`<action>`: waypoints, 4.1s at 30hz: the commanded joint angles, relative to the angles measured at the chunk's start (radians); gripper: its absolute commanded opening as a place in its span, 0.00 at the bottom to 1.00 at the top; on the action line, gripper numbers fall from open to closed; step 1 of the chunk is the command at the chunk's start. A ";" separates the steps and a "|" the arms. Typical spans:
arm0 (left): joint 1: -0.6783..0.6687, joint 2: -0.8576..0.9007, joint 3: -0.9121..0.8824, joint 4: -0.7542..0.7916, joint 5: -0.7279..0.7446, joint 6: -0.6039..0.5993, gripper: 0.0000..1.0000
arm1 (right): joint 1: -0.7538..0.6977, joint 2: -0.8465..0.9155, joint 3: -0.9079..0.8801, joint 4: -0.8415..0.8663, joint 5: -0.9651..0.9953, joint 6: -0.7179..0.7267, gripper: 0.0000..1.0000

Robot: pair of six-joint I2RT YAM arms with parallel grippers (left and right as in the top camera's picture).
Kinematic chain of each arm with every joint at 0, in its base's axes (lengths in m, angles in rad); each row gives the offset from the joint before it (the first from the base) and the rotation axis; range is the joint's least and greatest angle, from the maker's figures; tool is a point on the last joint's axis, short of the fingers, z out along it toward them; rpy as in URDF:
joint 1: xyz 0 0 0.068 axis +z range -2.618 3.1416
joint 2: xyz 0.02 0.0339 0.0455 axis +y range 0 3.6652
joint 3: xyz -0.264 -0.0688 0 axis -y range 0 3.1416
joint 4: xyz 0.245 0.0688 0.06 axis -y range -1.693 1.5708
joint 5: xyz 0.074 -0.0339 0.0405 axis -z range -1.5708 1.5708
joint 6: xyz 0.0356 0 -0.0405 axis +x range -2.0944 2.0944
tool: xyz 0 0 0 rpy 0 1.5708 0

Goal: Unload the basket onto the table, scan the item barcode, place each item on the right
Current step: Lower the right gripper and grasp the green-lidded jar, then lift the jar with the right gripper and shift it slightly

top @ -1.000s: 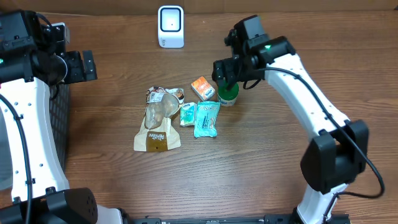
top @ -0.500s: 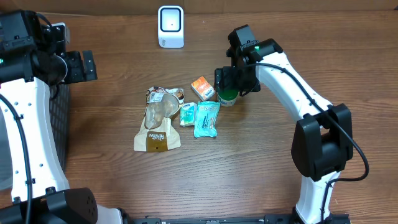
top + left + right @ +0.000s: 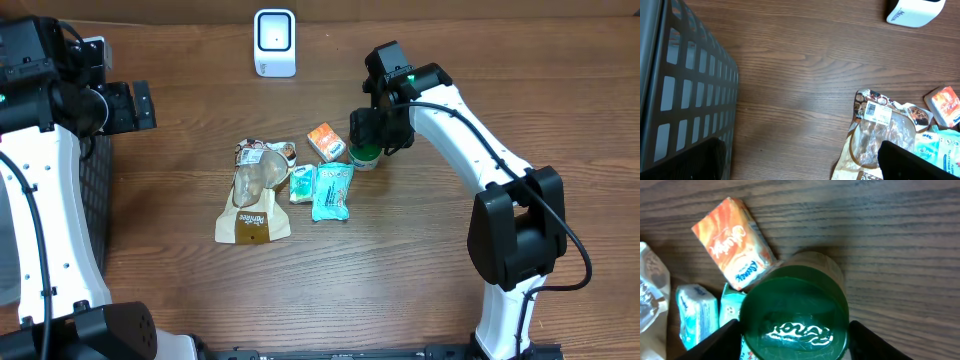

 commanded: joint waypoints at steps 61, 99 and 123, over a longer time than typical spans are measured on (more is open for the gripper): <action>0.004 0.003 0.013 0.000 0.000 0.026 1.00 | 0.044 0.031 -0.055 0.101 0.126 -0.190 0.69; 0.004 0.003 0.013 0.000 0.000 0.026 1.00 | -0.069 0.010 0.113 -0.117 -0.196 -1.474 0.60; 0.004 0.003 0.013 0.000 0.000 0.026 0.99 | -0.095 0.012 0.019 -0.095 -0.192 -1.453 0.82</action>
